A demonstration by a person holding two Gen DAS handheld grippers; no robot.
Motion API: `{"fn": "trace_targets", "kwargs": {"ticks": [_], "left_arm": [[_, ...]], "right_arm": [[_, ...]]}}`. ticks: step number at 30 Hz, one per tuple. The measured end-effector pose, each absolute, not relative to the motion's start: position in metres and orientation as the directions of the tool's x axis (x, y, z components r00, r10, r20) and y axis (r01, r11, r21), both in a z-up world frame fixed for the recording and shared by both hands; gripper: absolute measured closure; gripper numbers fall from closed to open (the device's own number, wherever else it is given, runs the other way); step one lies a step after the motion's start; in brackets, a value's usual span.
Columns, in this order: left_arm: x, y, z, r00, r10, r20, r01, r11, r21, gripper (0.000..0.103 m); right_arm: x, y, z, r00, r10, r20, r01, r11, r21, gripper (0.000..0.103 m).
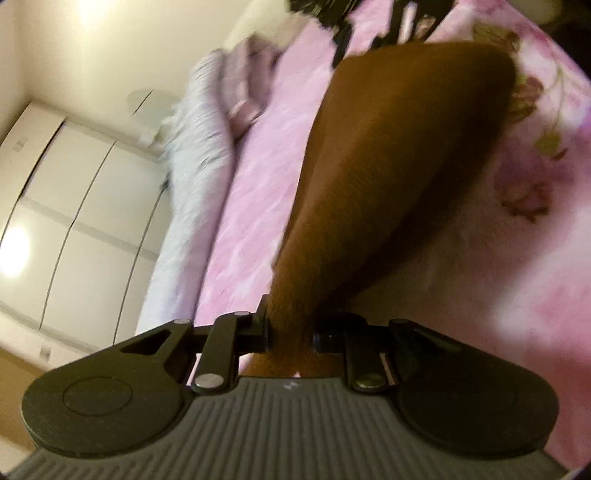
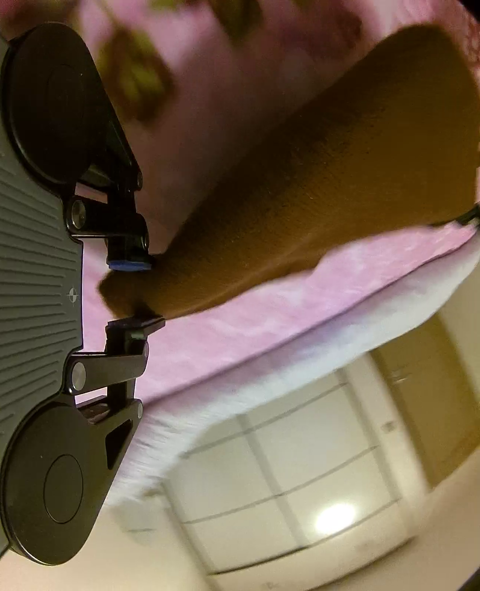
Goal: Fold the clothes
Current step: 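Fold the held cardigan end over onto the rest with both grippers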
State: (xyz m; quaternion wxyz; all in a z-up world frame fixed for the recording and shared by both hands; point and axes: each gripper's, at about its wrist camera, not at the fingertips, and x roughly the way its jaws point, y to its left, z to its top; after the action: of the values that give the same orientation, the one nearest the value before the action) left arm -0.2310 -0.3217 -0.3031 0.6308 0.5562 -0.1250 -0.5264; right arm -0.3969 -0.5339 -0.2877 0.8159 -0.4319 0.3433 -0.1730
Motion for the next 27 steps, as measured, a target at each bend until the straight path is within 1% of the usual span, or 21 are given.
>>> {"fn": "trace_targets", "kwargs": {"ticks": [1,3,6,8,10,12,14,15,16,18,22,25,27], "left_arm": [[-0.237,-0.311,-0.301,0.428,-0.791,-0.437,0.542,-0.162,0.825,0.087],[-0.254,-0.297,-0.302,0.436,-0.759,-0.483,0.583,-0.17,0.794,0.087],[-0.284,-0.287,-0.321,0.412,-0.73,-0.545,0.622,-0.212,0.754,0.086],[-0.295,-0.29,-0.333,0.433,-0.723,-0.538,0.616,-0.198,0.762,0.086],[-0.295,-0.289,-0.343,0.461,-0.716,-0.524,0.616,-0.166,0.77,0.084],[-0.294,-0.288,-0.344,0.468,-0.718,-0.516,0.622,-0.147,0.769,0.078],[-0.291,-0.277,-0.342,0.477,-0.715,-0.511,0.603,-0.157,0.782,0.072],[-0.289,-0.27,-0.342,0.482,-0.713,-0.509,0.592,-0.164,0.789,0.063],[-0.287,-0.268,-0.342,0.491,-0.71,-0.505,0.578,-0.168,0.799,0.06],[-0.277,-0.256,-0.342,0.51,-0.695,-0.507,0.574,-0.164,0.802,0.06],[-0.26,-0.239,-0.321,0.497,-0.698,-0.516,0.689,-0.045,0.723,0.061],[-0.247,-0.226,-0.305,0.485,-0.702,-0.521,0.762,0.047,0.646,0.061],[-0.246,-0.231,-0.301,0.472,-0.714,-0.518,0.765,0.039,0.643,0.061]], "right_arm": [[-0.387,-0.543,-0.284,0.716,-0.565,-0.41,-0.014,0.575,-0.818,0.08],[-0.368,-0.564,-0.278,0.703,-0.561,-0.437,0.019,0.629,-0.777,0.08],[-0.358,-0.587,-0.266,0.61,-0.616,-0.5,0.153,0.71,-0.688,0.08],[-0.371,-0.576,-0.253,0.604,-0.593,-0.532,0.216,0.765,-0.606,0.079],[-0.394,-0.542,-0.243,0.642,-0.527,-0.556,0.218,0.821,-0.527,0.074],[-0.417,-0.503,-0.237,0.682,-0.46,-0.569,0.194,0.864,-0.465,0.059],[-0.433,-0.462,-0.238,0.72,-0.399,-0.568,0.134,0.883,-0.45,0.051],[-0.442,-0.441,-0.238,0.737,-0.367,-0.567,0.103,0.891,-0.443,0.049],[-0.446,-0.422,-0.241,0.747,-0.35,-0.565,0.079,0.891,-0.447,0.048],[-0.447,-0.392,-0.25,0.754,-0.337,-0.564,0.049,0.885,-0.463,0.046],[-0.433,-0.36,-0.271,0.743,-0.322,-0.586,0.026,0.89,-0.456,0.045],[-0.42,-0.362,-0.277,0.736,-0.335,-0.589,0.073,0.903,-0.423,0.045],[-0.413,-0.367,-0.28,0.731,-0.343,-0.59,0.112,0.913,-0.392,0.045]]}}
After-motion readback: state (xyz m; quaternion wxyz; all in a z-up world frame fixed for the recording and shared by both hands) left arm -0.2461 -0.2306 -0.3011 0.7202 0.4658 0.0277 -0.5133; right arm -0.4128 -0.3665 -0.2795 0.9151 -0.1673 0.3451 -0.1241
